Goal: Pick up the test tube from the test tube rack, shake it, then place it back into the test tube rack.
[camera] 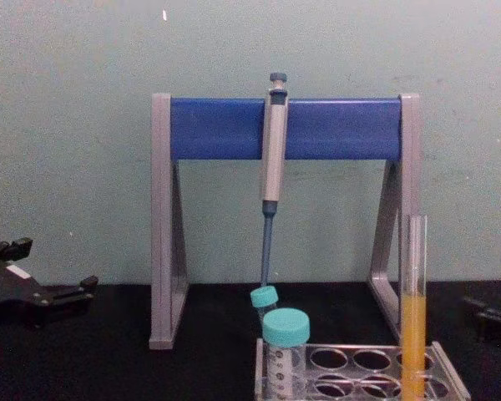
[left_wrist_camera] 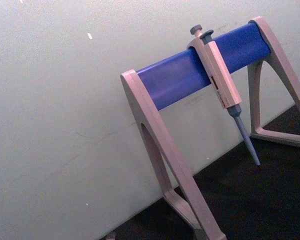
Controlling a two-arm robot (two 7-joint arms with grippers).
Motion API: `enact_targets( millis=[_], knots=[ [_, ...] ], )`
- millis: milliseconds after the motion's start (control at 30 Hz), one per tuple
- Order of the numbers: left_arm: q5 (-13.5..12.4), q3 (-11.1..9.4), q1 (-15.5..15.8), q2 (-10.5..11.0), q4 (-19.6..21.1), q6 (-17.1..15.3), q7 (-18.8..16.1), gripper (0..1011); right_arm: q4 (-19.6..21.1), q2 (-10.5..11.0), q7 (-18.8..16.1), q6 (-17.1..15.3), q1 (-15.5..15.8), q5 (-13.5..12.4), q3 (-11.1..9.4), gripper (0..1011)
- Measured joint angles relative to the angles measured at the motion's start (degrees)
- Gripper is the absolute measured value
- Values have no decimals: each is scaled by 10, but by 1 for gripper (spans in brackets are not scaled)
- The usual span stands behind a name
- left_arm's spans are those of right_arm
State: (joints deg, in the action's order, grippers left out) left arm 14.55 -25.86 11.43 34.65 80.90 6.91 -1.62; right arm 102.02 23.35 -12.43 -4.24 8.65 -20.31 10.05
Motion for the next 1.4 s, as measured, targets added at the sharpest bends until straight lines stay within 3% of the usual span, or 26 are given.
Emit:
enact_targets(
  millis=[33,300,467,1400],
  knots=[
    [0,0,0,0,0,0,0,1001,1,-7,16,-3,5,11,-12,1000],
    [0,0,0,0,0,0,0,1001,-45,-27,38,-27,-21,39,-10,1000],
    [0,0,0,0,0,0,0,1001,-60,-38,37,-19,-28,46,-13,1000],
    [0,0,0,0,0,0,0,1001,-56,-34,35,-19,-27,44,-11,1000]
  ],
)
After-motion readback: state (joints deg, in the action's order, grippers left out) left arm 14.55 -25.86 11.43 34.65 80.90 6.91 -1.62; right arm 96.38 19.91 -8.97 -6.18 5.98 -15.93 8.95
